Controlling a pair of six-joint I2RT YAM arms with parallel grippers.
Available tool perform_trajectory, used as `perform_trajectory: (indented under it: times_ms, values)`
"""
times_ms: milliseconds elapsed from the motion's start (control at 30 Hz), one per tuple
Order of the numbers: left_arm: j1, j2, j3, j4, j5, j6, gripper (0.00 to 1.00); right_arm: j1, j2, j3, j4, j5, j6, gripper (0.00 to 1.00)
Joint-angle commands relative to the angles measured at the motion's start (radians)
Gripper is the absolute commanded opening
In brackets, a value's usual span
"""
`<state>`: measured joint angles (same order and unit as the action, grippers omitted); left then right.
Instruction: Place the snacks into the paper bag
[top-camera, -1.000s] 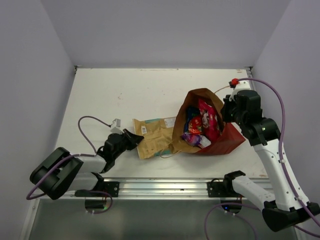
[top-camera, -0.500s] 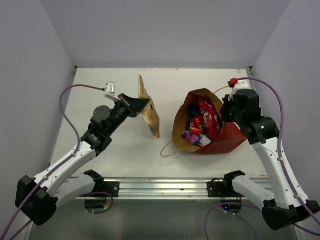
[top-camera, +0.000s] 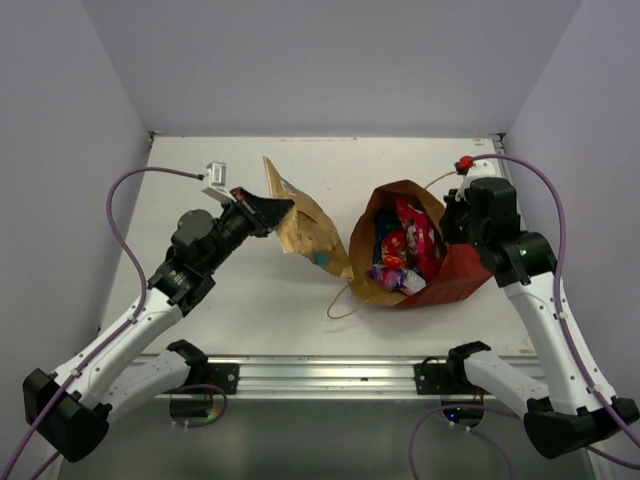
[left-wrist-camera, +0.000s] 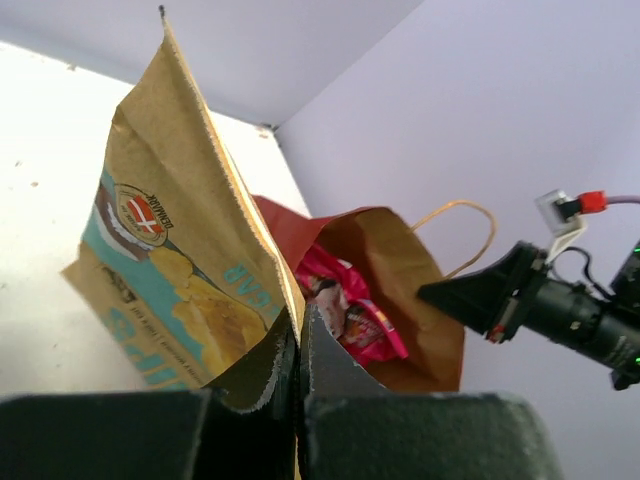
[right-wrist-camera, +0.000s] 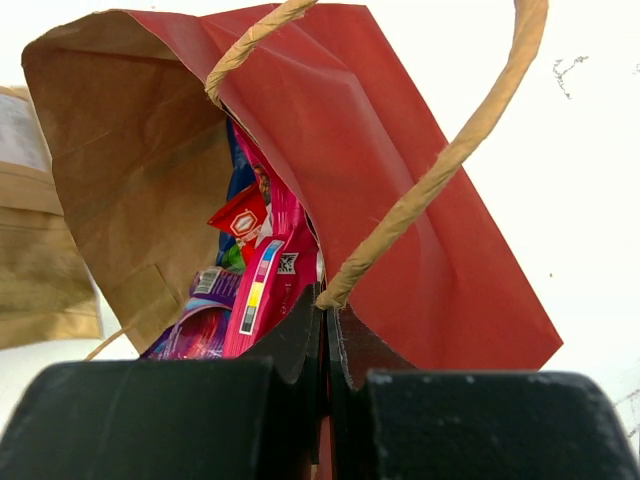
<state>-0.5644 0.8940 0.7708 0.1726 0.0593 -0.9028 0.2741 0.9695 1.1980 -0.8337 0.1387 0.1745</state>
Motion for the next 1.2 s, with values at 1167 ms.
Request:
perform_trajectory:
  times_ms: [1167]
  values:
    - [-0.152, 0.266, 0.545, -0.079, 0.339, -0.01, 0.0, -0.006, 0.011, 0.032, 0.012, 0.018, -0.012, 0.0]
